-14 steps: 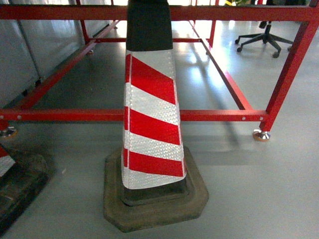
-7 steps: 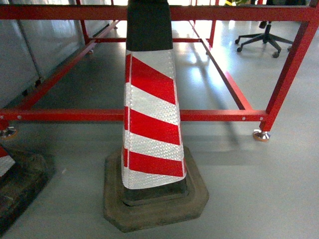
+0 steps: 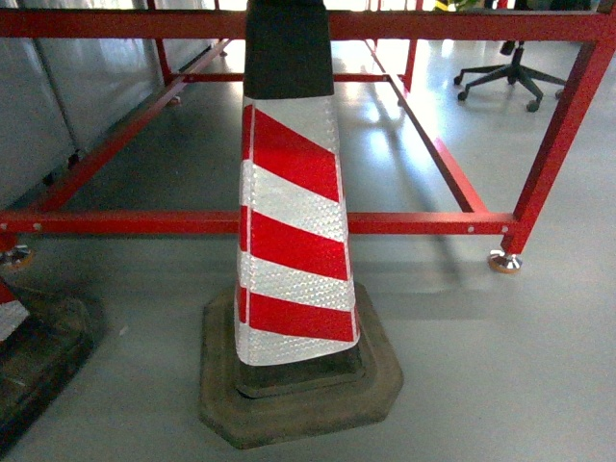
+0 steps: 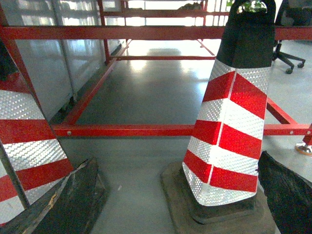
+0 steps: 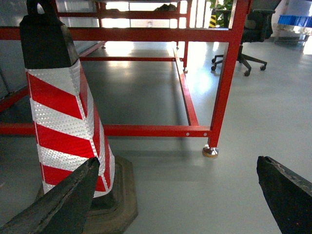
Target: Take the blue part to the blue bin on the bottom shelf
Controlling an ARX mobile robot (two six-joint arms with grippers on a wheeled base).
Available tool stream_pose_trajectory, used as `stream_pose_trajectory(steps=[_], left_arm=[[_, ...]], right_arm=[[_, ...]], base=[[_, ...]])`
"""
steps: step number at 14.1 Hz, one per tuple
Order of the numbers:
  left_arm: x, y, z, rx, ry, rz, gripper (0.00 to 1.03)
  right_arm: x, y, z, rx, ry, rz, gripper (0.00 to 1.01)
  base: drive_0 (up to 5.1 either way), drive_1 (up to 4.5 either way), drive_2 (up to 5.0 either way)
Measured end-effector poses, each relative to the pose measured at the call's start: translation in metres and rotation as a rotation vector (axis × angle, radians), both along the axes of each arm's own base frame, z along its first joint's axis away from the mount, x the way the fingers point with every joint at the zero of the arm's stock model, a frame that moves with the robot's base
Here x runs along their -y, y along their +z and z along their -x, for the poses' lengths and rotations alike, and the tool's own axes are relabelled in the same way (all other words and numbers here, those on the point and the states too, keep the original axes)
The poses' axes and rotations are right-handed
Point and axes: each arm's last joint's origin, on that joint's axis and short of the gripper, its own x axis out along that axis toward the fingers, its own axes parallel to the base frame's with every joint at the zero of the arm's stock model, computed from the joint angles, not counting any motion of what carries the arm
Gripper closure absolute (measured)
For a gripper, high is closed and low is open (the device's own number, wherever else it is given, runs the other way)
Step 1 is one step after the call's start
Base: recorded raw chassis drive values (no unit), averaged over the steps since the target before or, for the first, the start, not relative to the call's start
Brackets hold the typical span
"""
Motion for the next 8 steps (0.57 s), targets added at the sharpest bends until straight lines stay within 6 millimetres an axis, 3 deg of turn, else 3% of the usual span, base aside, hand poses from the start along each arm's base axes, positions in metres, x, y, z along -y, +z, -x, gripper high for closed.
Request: stream_pose_trajectory(steps=[8], left_arm=[[0.0,0.0,0.0,0.0,0.0,0.0,0.05]], right_arm=[[0.0,0.0,0.0,0.0,0.0,0.0,0.03]], base=[[0.0,0.0,0.0]])
